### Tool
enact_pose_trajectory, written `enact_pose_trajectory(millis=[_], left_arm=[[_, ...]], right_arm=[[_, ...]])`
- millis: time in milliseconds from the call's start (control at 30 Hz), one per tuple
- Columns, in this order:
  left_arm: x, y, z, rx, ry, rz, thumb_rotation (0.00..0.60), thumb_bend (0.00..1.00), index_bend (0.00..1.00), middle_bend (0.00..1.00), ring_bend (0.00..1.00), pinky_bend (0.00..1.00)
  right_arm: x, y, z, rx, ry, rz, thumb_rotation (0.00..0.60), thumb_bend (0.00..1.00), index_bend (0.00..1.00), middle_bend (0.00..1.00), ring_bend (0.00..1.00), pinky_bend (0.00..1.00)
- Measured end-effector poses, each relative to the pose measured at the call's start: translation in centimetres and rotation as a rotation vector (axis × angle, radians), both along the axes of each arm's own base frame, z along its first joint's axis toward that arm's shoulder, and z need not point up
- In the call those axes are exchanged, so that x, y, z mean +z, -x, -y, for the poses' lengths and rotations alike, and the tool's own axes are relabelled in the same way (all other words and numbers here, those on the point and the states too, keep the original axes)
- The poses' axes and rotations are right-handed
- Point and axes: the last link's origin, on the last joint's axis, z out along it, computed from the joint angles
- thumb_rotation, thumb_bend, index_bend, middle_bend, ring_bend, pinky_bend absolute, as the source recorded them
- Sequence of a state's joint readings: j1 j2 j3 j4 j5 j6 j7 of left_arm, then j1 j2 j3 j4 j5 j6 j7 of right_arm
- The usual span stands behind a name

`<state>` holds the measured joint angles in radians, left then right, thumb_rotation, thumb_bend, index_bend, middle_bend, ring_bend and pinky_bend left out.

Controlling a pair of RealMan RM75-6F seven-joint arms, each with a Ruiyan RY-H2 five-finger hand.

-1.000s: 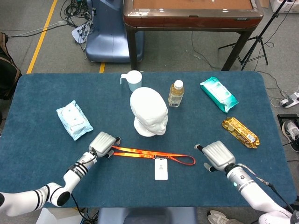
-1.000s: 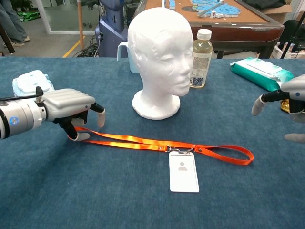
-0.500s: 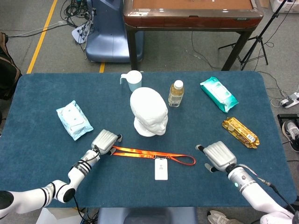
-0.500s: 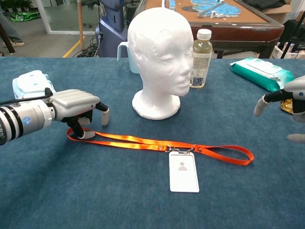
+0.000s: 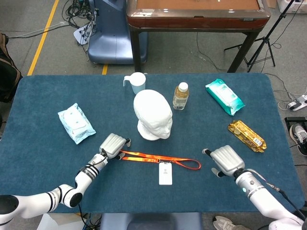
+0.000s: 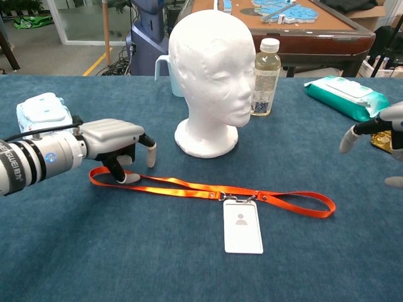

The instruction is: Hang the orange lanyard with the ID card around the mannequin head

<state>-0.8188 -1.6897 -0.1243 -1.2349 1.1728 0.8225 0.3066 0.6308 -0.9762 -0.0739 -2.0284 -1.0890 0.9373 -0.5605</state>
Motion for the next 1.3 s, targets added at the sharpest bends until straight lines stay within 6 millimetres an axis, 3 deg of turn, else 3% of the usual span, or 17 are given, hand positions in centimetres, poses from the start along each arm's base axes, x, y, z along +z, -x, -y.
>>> enact_pose_trajectory(millis=[700,1300], left_arm=[[-0.22,0.12,-0.54,0.043,0.000,0.013,0.600,0.30,0.55,1.00,0.93,0.89],[-0.20,0.45,-0.75,0.070,0.002,0.026,0.600,0.44,0.60,1.00,0.94,0.89]], right_arm=[[-0.05,0.13,0.05,-0.004,-0.003,0.002,0.600,0.34,0.25,0.96,1.00,1.00],[0.22,0.19,0.13,-0.003,0.015,-0.011,0.600,0.38,0.25,0.96,1.00,1.00]])
